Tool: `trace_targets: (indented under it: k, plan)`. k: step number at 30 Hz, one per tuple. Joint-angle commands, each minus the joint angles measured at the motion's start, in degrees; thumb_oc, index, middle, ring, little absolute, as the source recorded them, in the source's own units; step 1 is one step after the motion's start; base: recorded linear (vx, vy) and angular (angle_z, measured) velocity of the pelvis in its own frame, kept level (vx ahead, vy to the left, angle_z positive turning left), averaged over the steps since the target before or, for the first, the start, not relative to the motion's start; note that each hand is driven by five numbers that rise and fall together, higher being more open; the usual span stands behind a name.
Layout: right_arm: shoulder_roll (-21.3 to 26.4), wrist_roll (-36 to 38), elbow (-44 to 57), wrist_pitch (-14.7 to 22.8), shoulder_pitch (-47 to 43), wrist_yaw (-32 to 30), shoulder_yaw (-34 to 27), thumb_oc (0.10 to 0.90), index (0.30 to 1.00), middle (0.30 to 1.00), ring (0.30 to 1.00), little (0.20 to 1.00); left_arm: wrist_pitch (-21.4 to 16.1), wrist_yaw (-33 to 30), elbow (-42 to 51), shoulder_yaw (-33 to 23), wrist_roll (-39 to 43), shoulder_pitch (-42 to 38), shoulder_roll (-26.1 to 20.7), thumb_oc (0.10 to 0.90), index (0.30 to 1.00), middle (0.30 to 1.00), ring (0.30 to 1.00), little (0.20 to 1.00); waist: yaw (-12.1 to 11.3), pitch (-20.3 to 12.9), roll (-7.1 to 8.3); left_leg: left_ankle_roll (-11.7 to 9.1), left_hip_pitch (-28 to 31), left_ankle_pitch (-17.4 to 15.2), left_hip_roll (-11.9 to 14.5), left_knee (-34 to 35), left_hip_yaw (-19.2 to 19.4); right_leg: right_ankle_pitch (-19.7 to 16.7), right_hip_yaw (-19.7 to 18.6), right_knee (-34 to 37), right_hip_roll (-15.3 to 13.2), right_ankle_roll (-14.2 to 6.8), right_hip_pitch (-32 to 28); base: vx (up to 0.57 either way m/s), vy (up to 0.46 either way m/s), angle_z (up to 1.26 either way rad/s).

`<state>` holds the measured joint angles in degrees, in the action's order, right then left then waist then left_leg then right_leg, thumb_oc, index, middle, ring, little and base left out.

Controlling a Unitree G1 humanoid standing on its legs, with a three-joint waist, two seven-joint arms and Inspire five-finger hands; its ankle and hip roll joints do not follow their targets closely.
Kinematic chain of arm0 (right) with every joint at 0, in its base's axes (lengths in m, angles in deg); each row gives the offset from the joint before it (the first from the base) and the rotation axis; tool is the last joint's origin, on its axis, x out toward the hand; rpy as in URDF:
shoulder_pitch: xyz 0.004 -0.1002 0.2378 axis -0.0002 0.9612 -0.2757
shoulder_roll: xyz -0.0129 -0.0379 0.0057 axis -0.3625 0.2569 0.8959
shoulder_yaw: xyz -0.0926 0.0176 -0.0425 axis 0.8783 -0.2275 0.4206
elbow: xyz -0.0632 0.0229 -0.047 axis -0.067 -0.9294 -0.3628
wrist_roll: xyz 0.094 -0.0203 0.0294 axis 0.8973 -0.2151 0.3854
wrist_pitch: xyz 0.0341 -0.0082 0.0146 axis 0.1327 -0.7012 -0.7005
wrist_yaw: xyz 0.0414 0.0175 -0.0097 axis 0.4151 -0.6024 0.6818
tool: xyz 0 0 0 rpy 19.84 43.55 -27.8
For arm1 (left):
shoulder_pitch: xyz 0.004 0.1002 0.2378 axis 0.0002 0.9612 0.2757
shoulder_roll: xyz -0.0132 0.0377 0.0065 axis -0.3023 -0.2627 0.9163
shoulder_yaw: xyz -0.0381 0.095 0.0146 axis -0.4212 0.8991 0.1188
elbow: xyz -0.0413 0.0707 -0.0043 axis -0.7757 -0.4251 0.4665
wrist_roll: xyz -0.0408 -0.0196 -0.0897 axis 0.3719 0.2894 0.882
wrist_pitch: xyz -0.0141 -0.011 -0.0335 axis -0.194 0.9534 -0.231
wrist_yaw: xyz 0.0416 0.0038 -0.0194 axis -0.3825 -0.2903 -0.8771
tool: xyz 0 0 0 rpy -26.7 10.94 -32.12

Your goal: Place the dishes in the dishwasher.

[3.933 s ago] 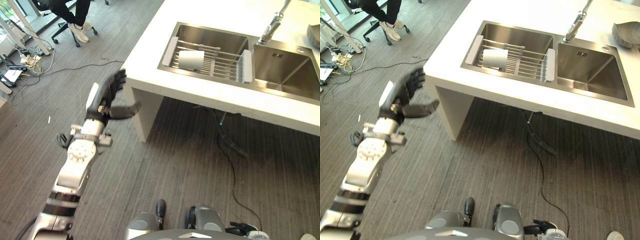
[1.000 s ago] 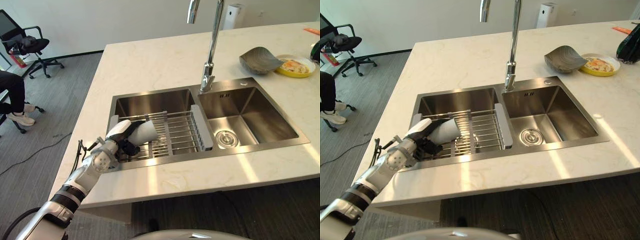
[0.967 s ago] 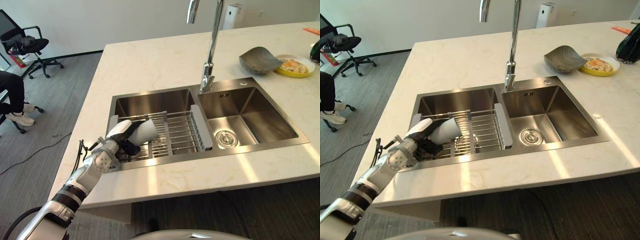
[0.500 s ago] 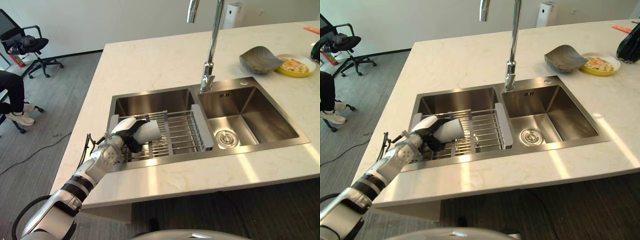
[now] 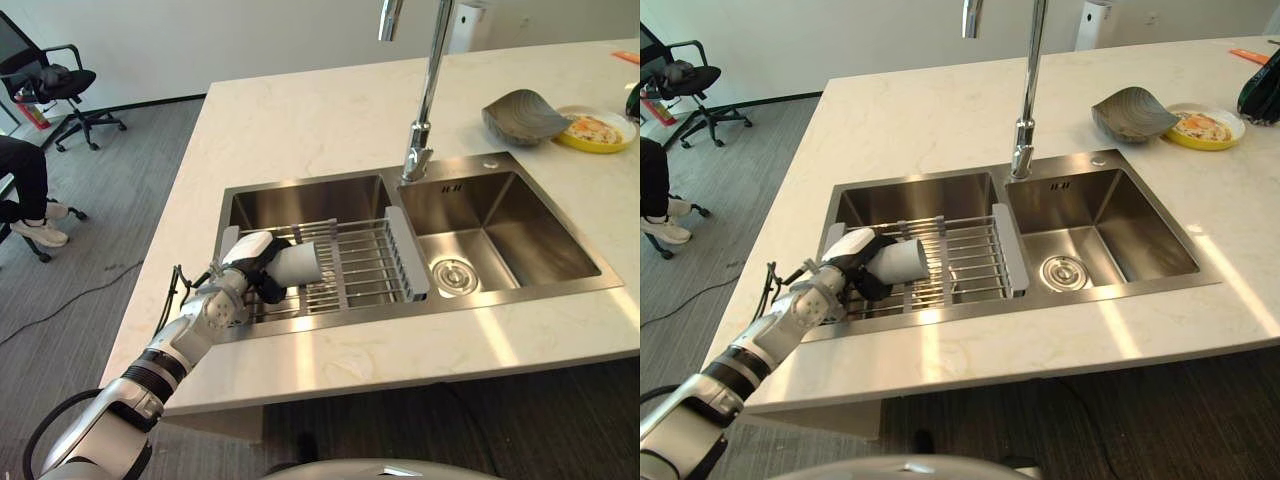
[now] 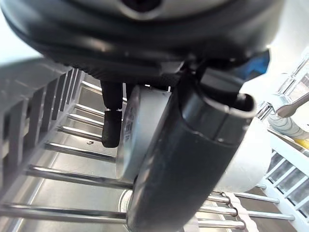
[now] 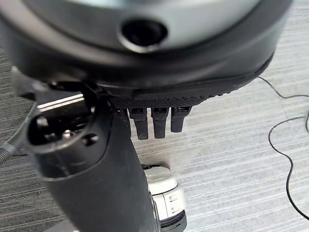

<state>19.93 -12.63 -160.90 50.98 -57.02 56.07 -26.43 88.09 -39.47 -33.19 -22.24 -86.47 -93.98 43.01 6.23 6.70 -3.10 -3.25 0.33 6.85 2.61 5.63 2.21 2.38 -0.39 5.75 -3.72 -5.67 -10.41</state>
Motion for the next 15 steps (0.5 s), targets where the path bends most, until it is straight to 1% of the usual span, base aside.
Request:
trace_targets:
  k: [1, 3, 4, 5, 7, 9, 13, 15]
  plan:
    - [1.71, 1.46, -0.18, 0.48, -1.69, -0.40, 0.59, 0.800, 0.900, 0.900, 0.900, 0.900, -6.46, -3.42, 6.81, -7.81, 11.69, -4.61, 0.42, 0.400, 0.300, 0.300, 0.300, 0.300, -0.98, 0.84, 0.50, -1.98, 5.58, -6.01, 1.16, -0.63, 1.13, -2.26, 4.25, -0.75, -0.68, -4.29, 5.20, 0.03, -0.056, 0.01]
    - [1.33, 1.34, -0.14, 0.48, -1.39, -0.28, 0.39, 0.800, 0.900, 0.900, 0.900, 0.900, -8.38, -3.76, 11.30, -11.84, 19.43, -1.44, 0.94, 0.400, 0.300, 0.300, 0.300, 0.300, -1.41, 0.66, 0.63, -2.17, 5.80, -5.89, 1.38, -0.63, 0.73, -1.97, 4.48, -0.75, -0.50, -4.06, 4.84, 0.03, -0.072, 0.02]
    - [0.69, 1.43, -0.35, 0.33, -1.67, -0.21, 0.29, 0.800, 0.900, 0.900, 0.900, 0.900, -9.98, -4.12, 15.16, -17.15, 30.71, 2.39, 3.71, 0.400, 0.300, 0.300, 0.300, 0.300, -2.03, 0.59, 0.85, -2.42, 6.00, -5.53, 1.67, -0.63, 0.21, -1.67, 4.76, -0.75, -0.27, -3.69, 4.44, 0.02, -0.070, 0.12]
    - [0.74, 1.43, -0.35, 0.33, -1.66, -0.21, 0.37, 0.800, 0.900, 0.900, 0.900, 0.900, -9.90, -4.07, 15.31, -17.30, 30.76, 2.55, 3.69, 0.400, 0.300, 0.300, 0.300, 0.300, -1.91, 0.61, 0.82, -2.42, 6.04, -5.55, 1.69, -0.63, 0.18, -1.65, 4.80, -0.75, -0.25, -3.68, 4.37, 0.01, -0.087, 0.17]
    - [0.23, 1.28, -0.48, 0.15, -2.31, -0.21, 0.56, 0.800, 0.900, 0.900, 0.900, 0.900, -11.60, -4.04, 18.70, -22.50, 41.80, 4.85, 7.88, 0.400, 0.300, 0.300, 0.300, 0.300, -2.74, 0.85, 1.06, -2.72, 5.87, -5.14, 2.03, -1.05, -0.53, -1.43, 5.14, -0.75, 0.07, -3.15, 4.10, -0.01, -0.092, 0.17]
    - [-0.20, 1.13, -0.19, 0.00, -2.88, 0.27, 1.08, 0.800, 0.900, 0.900, 0.900, 0.900, -12.35, -3.15, 22.71, -26.04, 49.02, 6.74, 10.88, 0.400, 0.300, 0.300, 0.300, 0.300, -3.59, 1.11, 1.20, -3.11, 5.41, -4.76, 2.51, -1.67, -1.31, -1.12, 5.63, -0.75, 0.47, -2.67, 3.76, -0.02, -0.128, 0.22]
    - [-0.21, -0.64, 1.20, -0.18, -3.42, 1.04, 3.01, 0.800, 0.900, 0.900, 0.900, 0.900, -13.55, -2.01, 28.77, -29.80, 56.93, 7.97, 14.49, 0.400, 0.300, 0.300, 0.300, 0.300, -5.14, 2.39, 1.20, -4.03, 2.54, -3.46, 3.12, -3.60, -3.57, -0.50, 7.09, -0.75, 1.23, -1.81, 3.90, -0.07, -0.136, 0.32]
    - [0.87, -1.96, 1.27, -0.30, -4.14, 0.73, 3.54, 0.800, 0.900, 0.900, 0.900, 0.900, -14.35, -1.93, 30.36, -31.18, 60.08, 8.47, 15.92, 0.400, 0.300, 0.300, 0.300, 0.300, -6.31, 3.83, 0.75, -5.18, -0.56, -1.19, 3.17, -4.18, -5.59, -0.24, 8.68, -0.75, 1.37, -1.53, 4.55, -0.17, -0.103, 0.42]
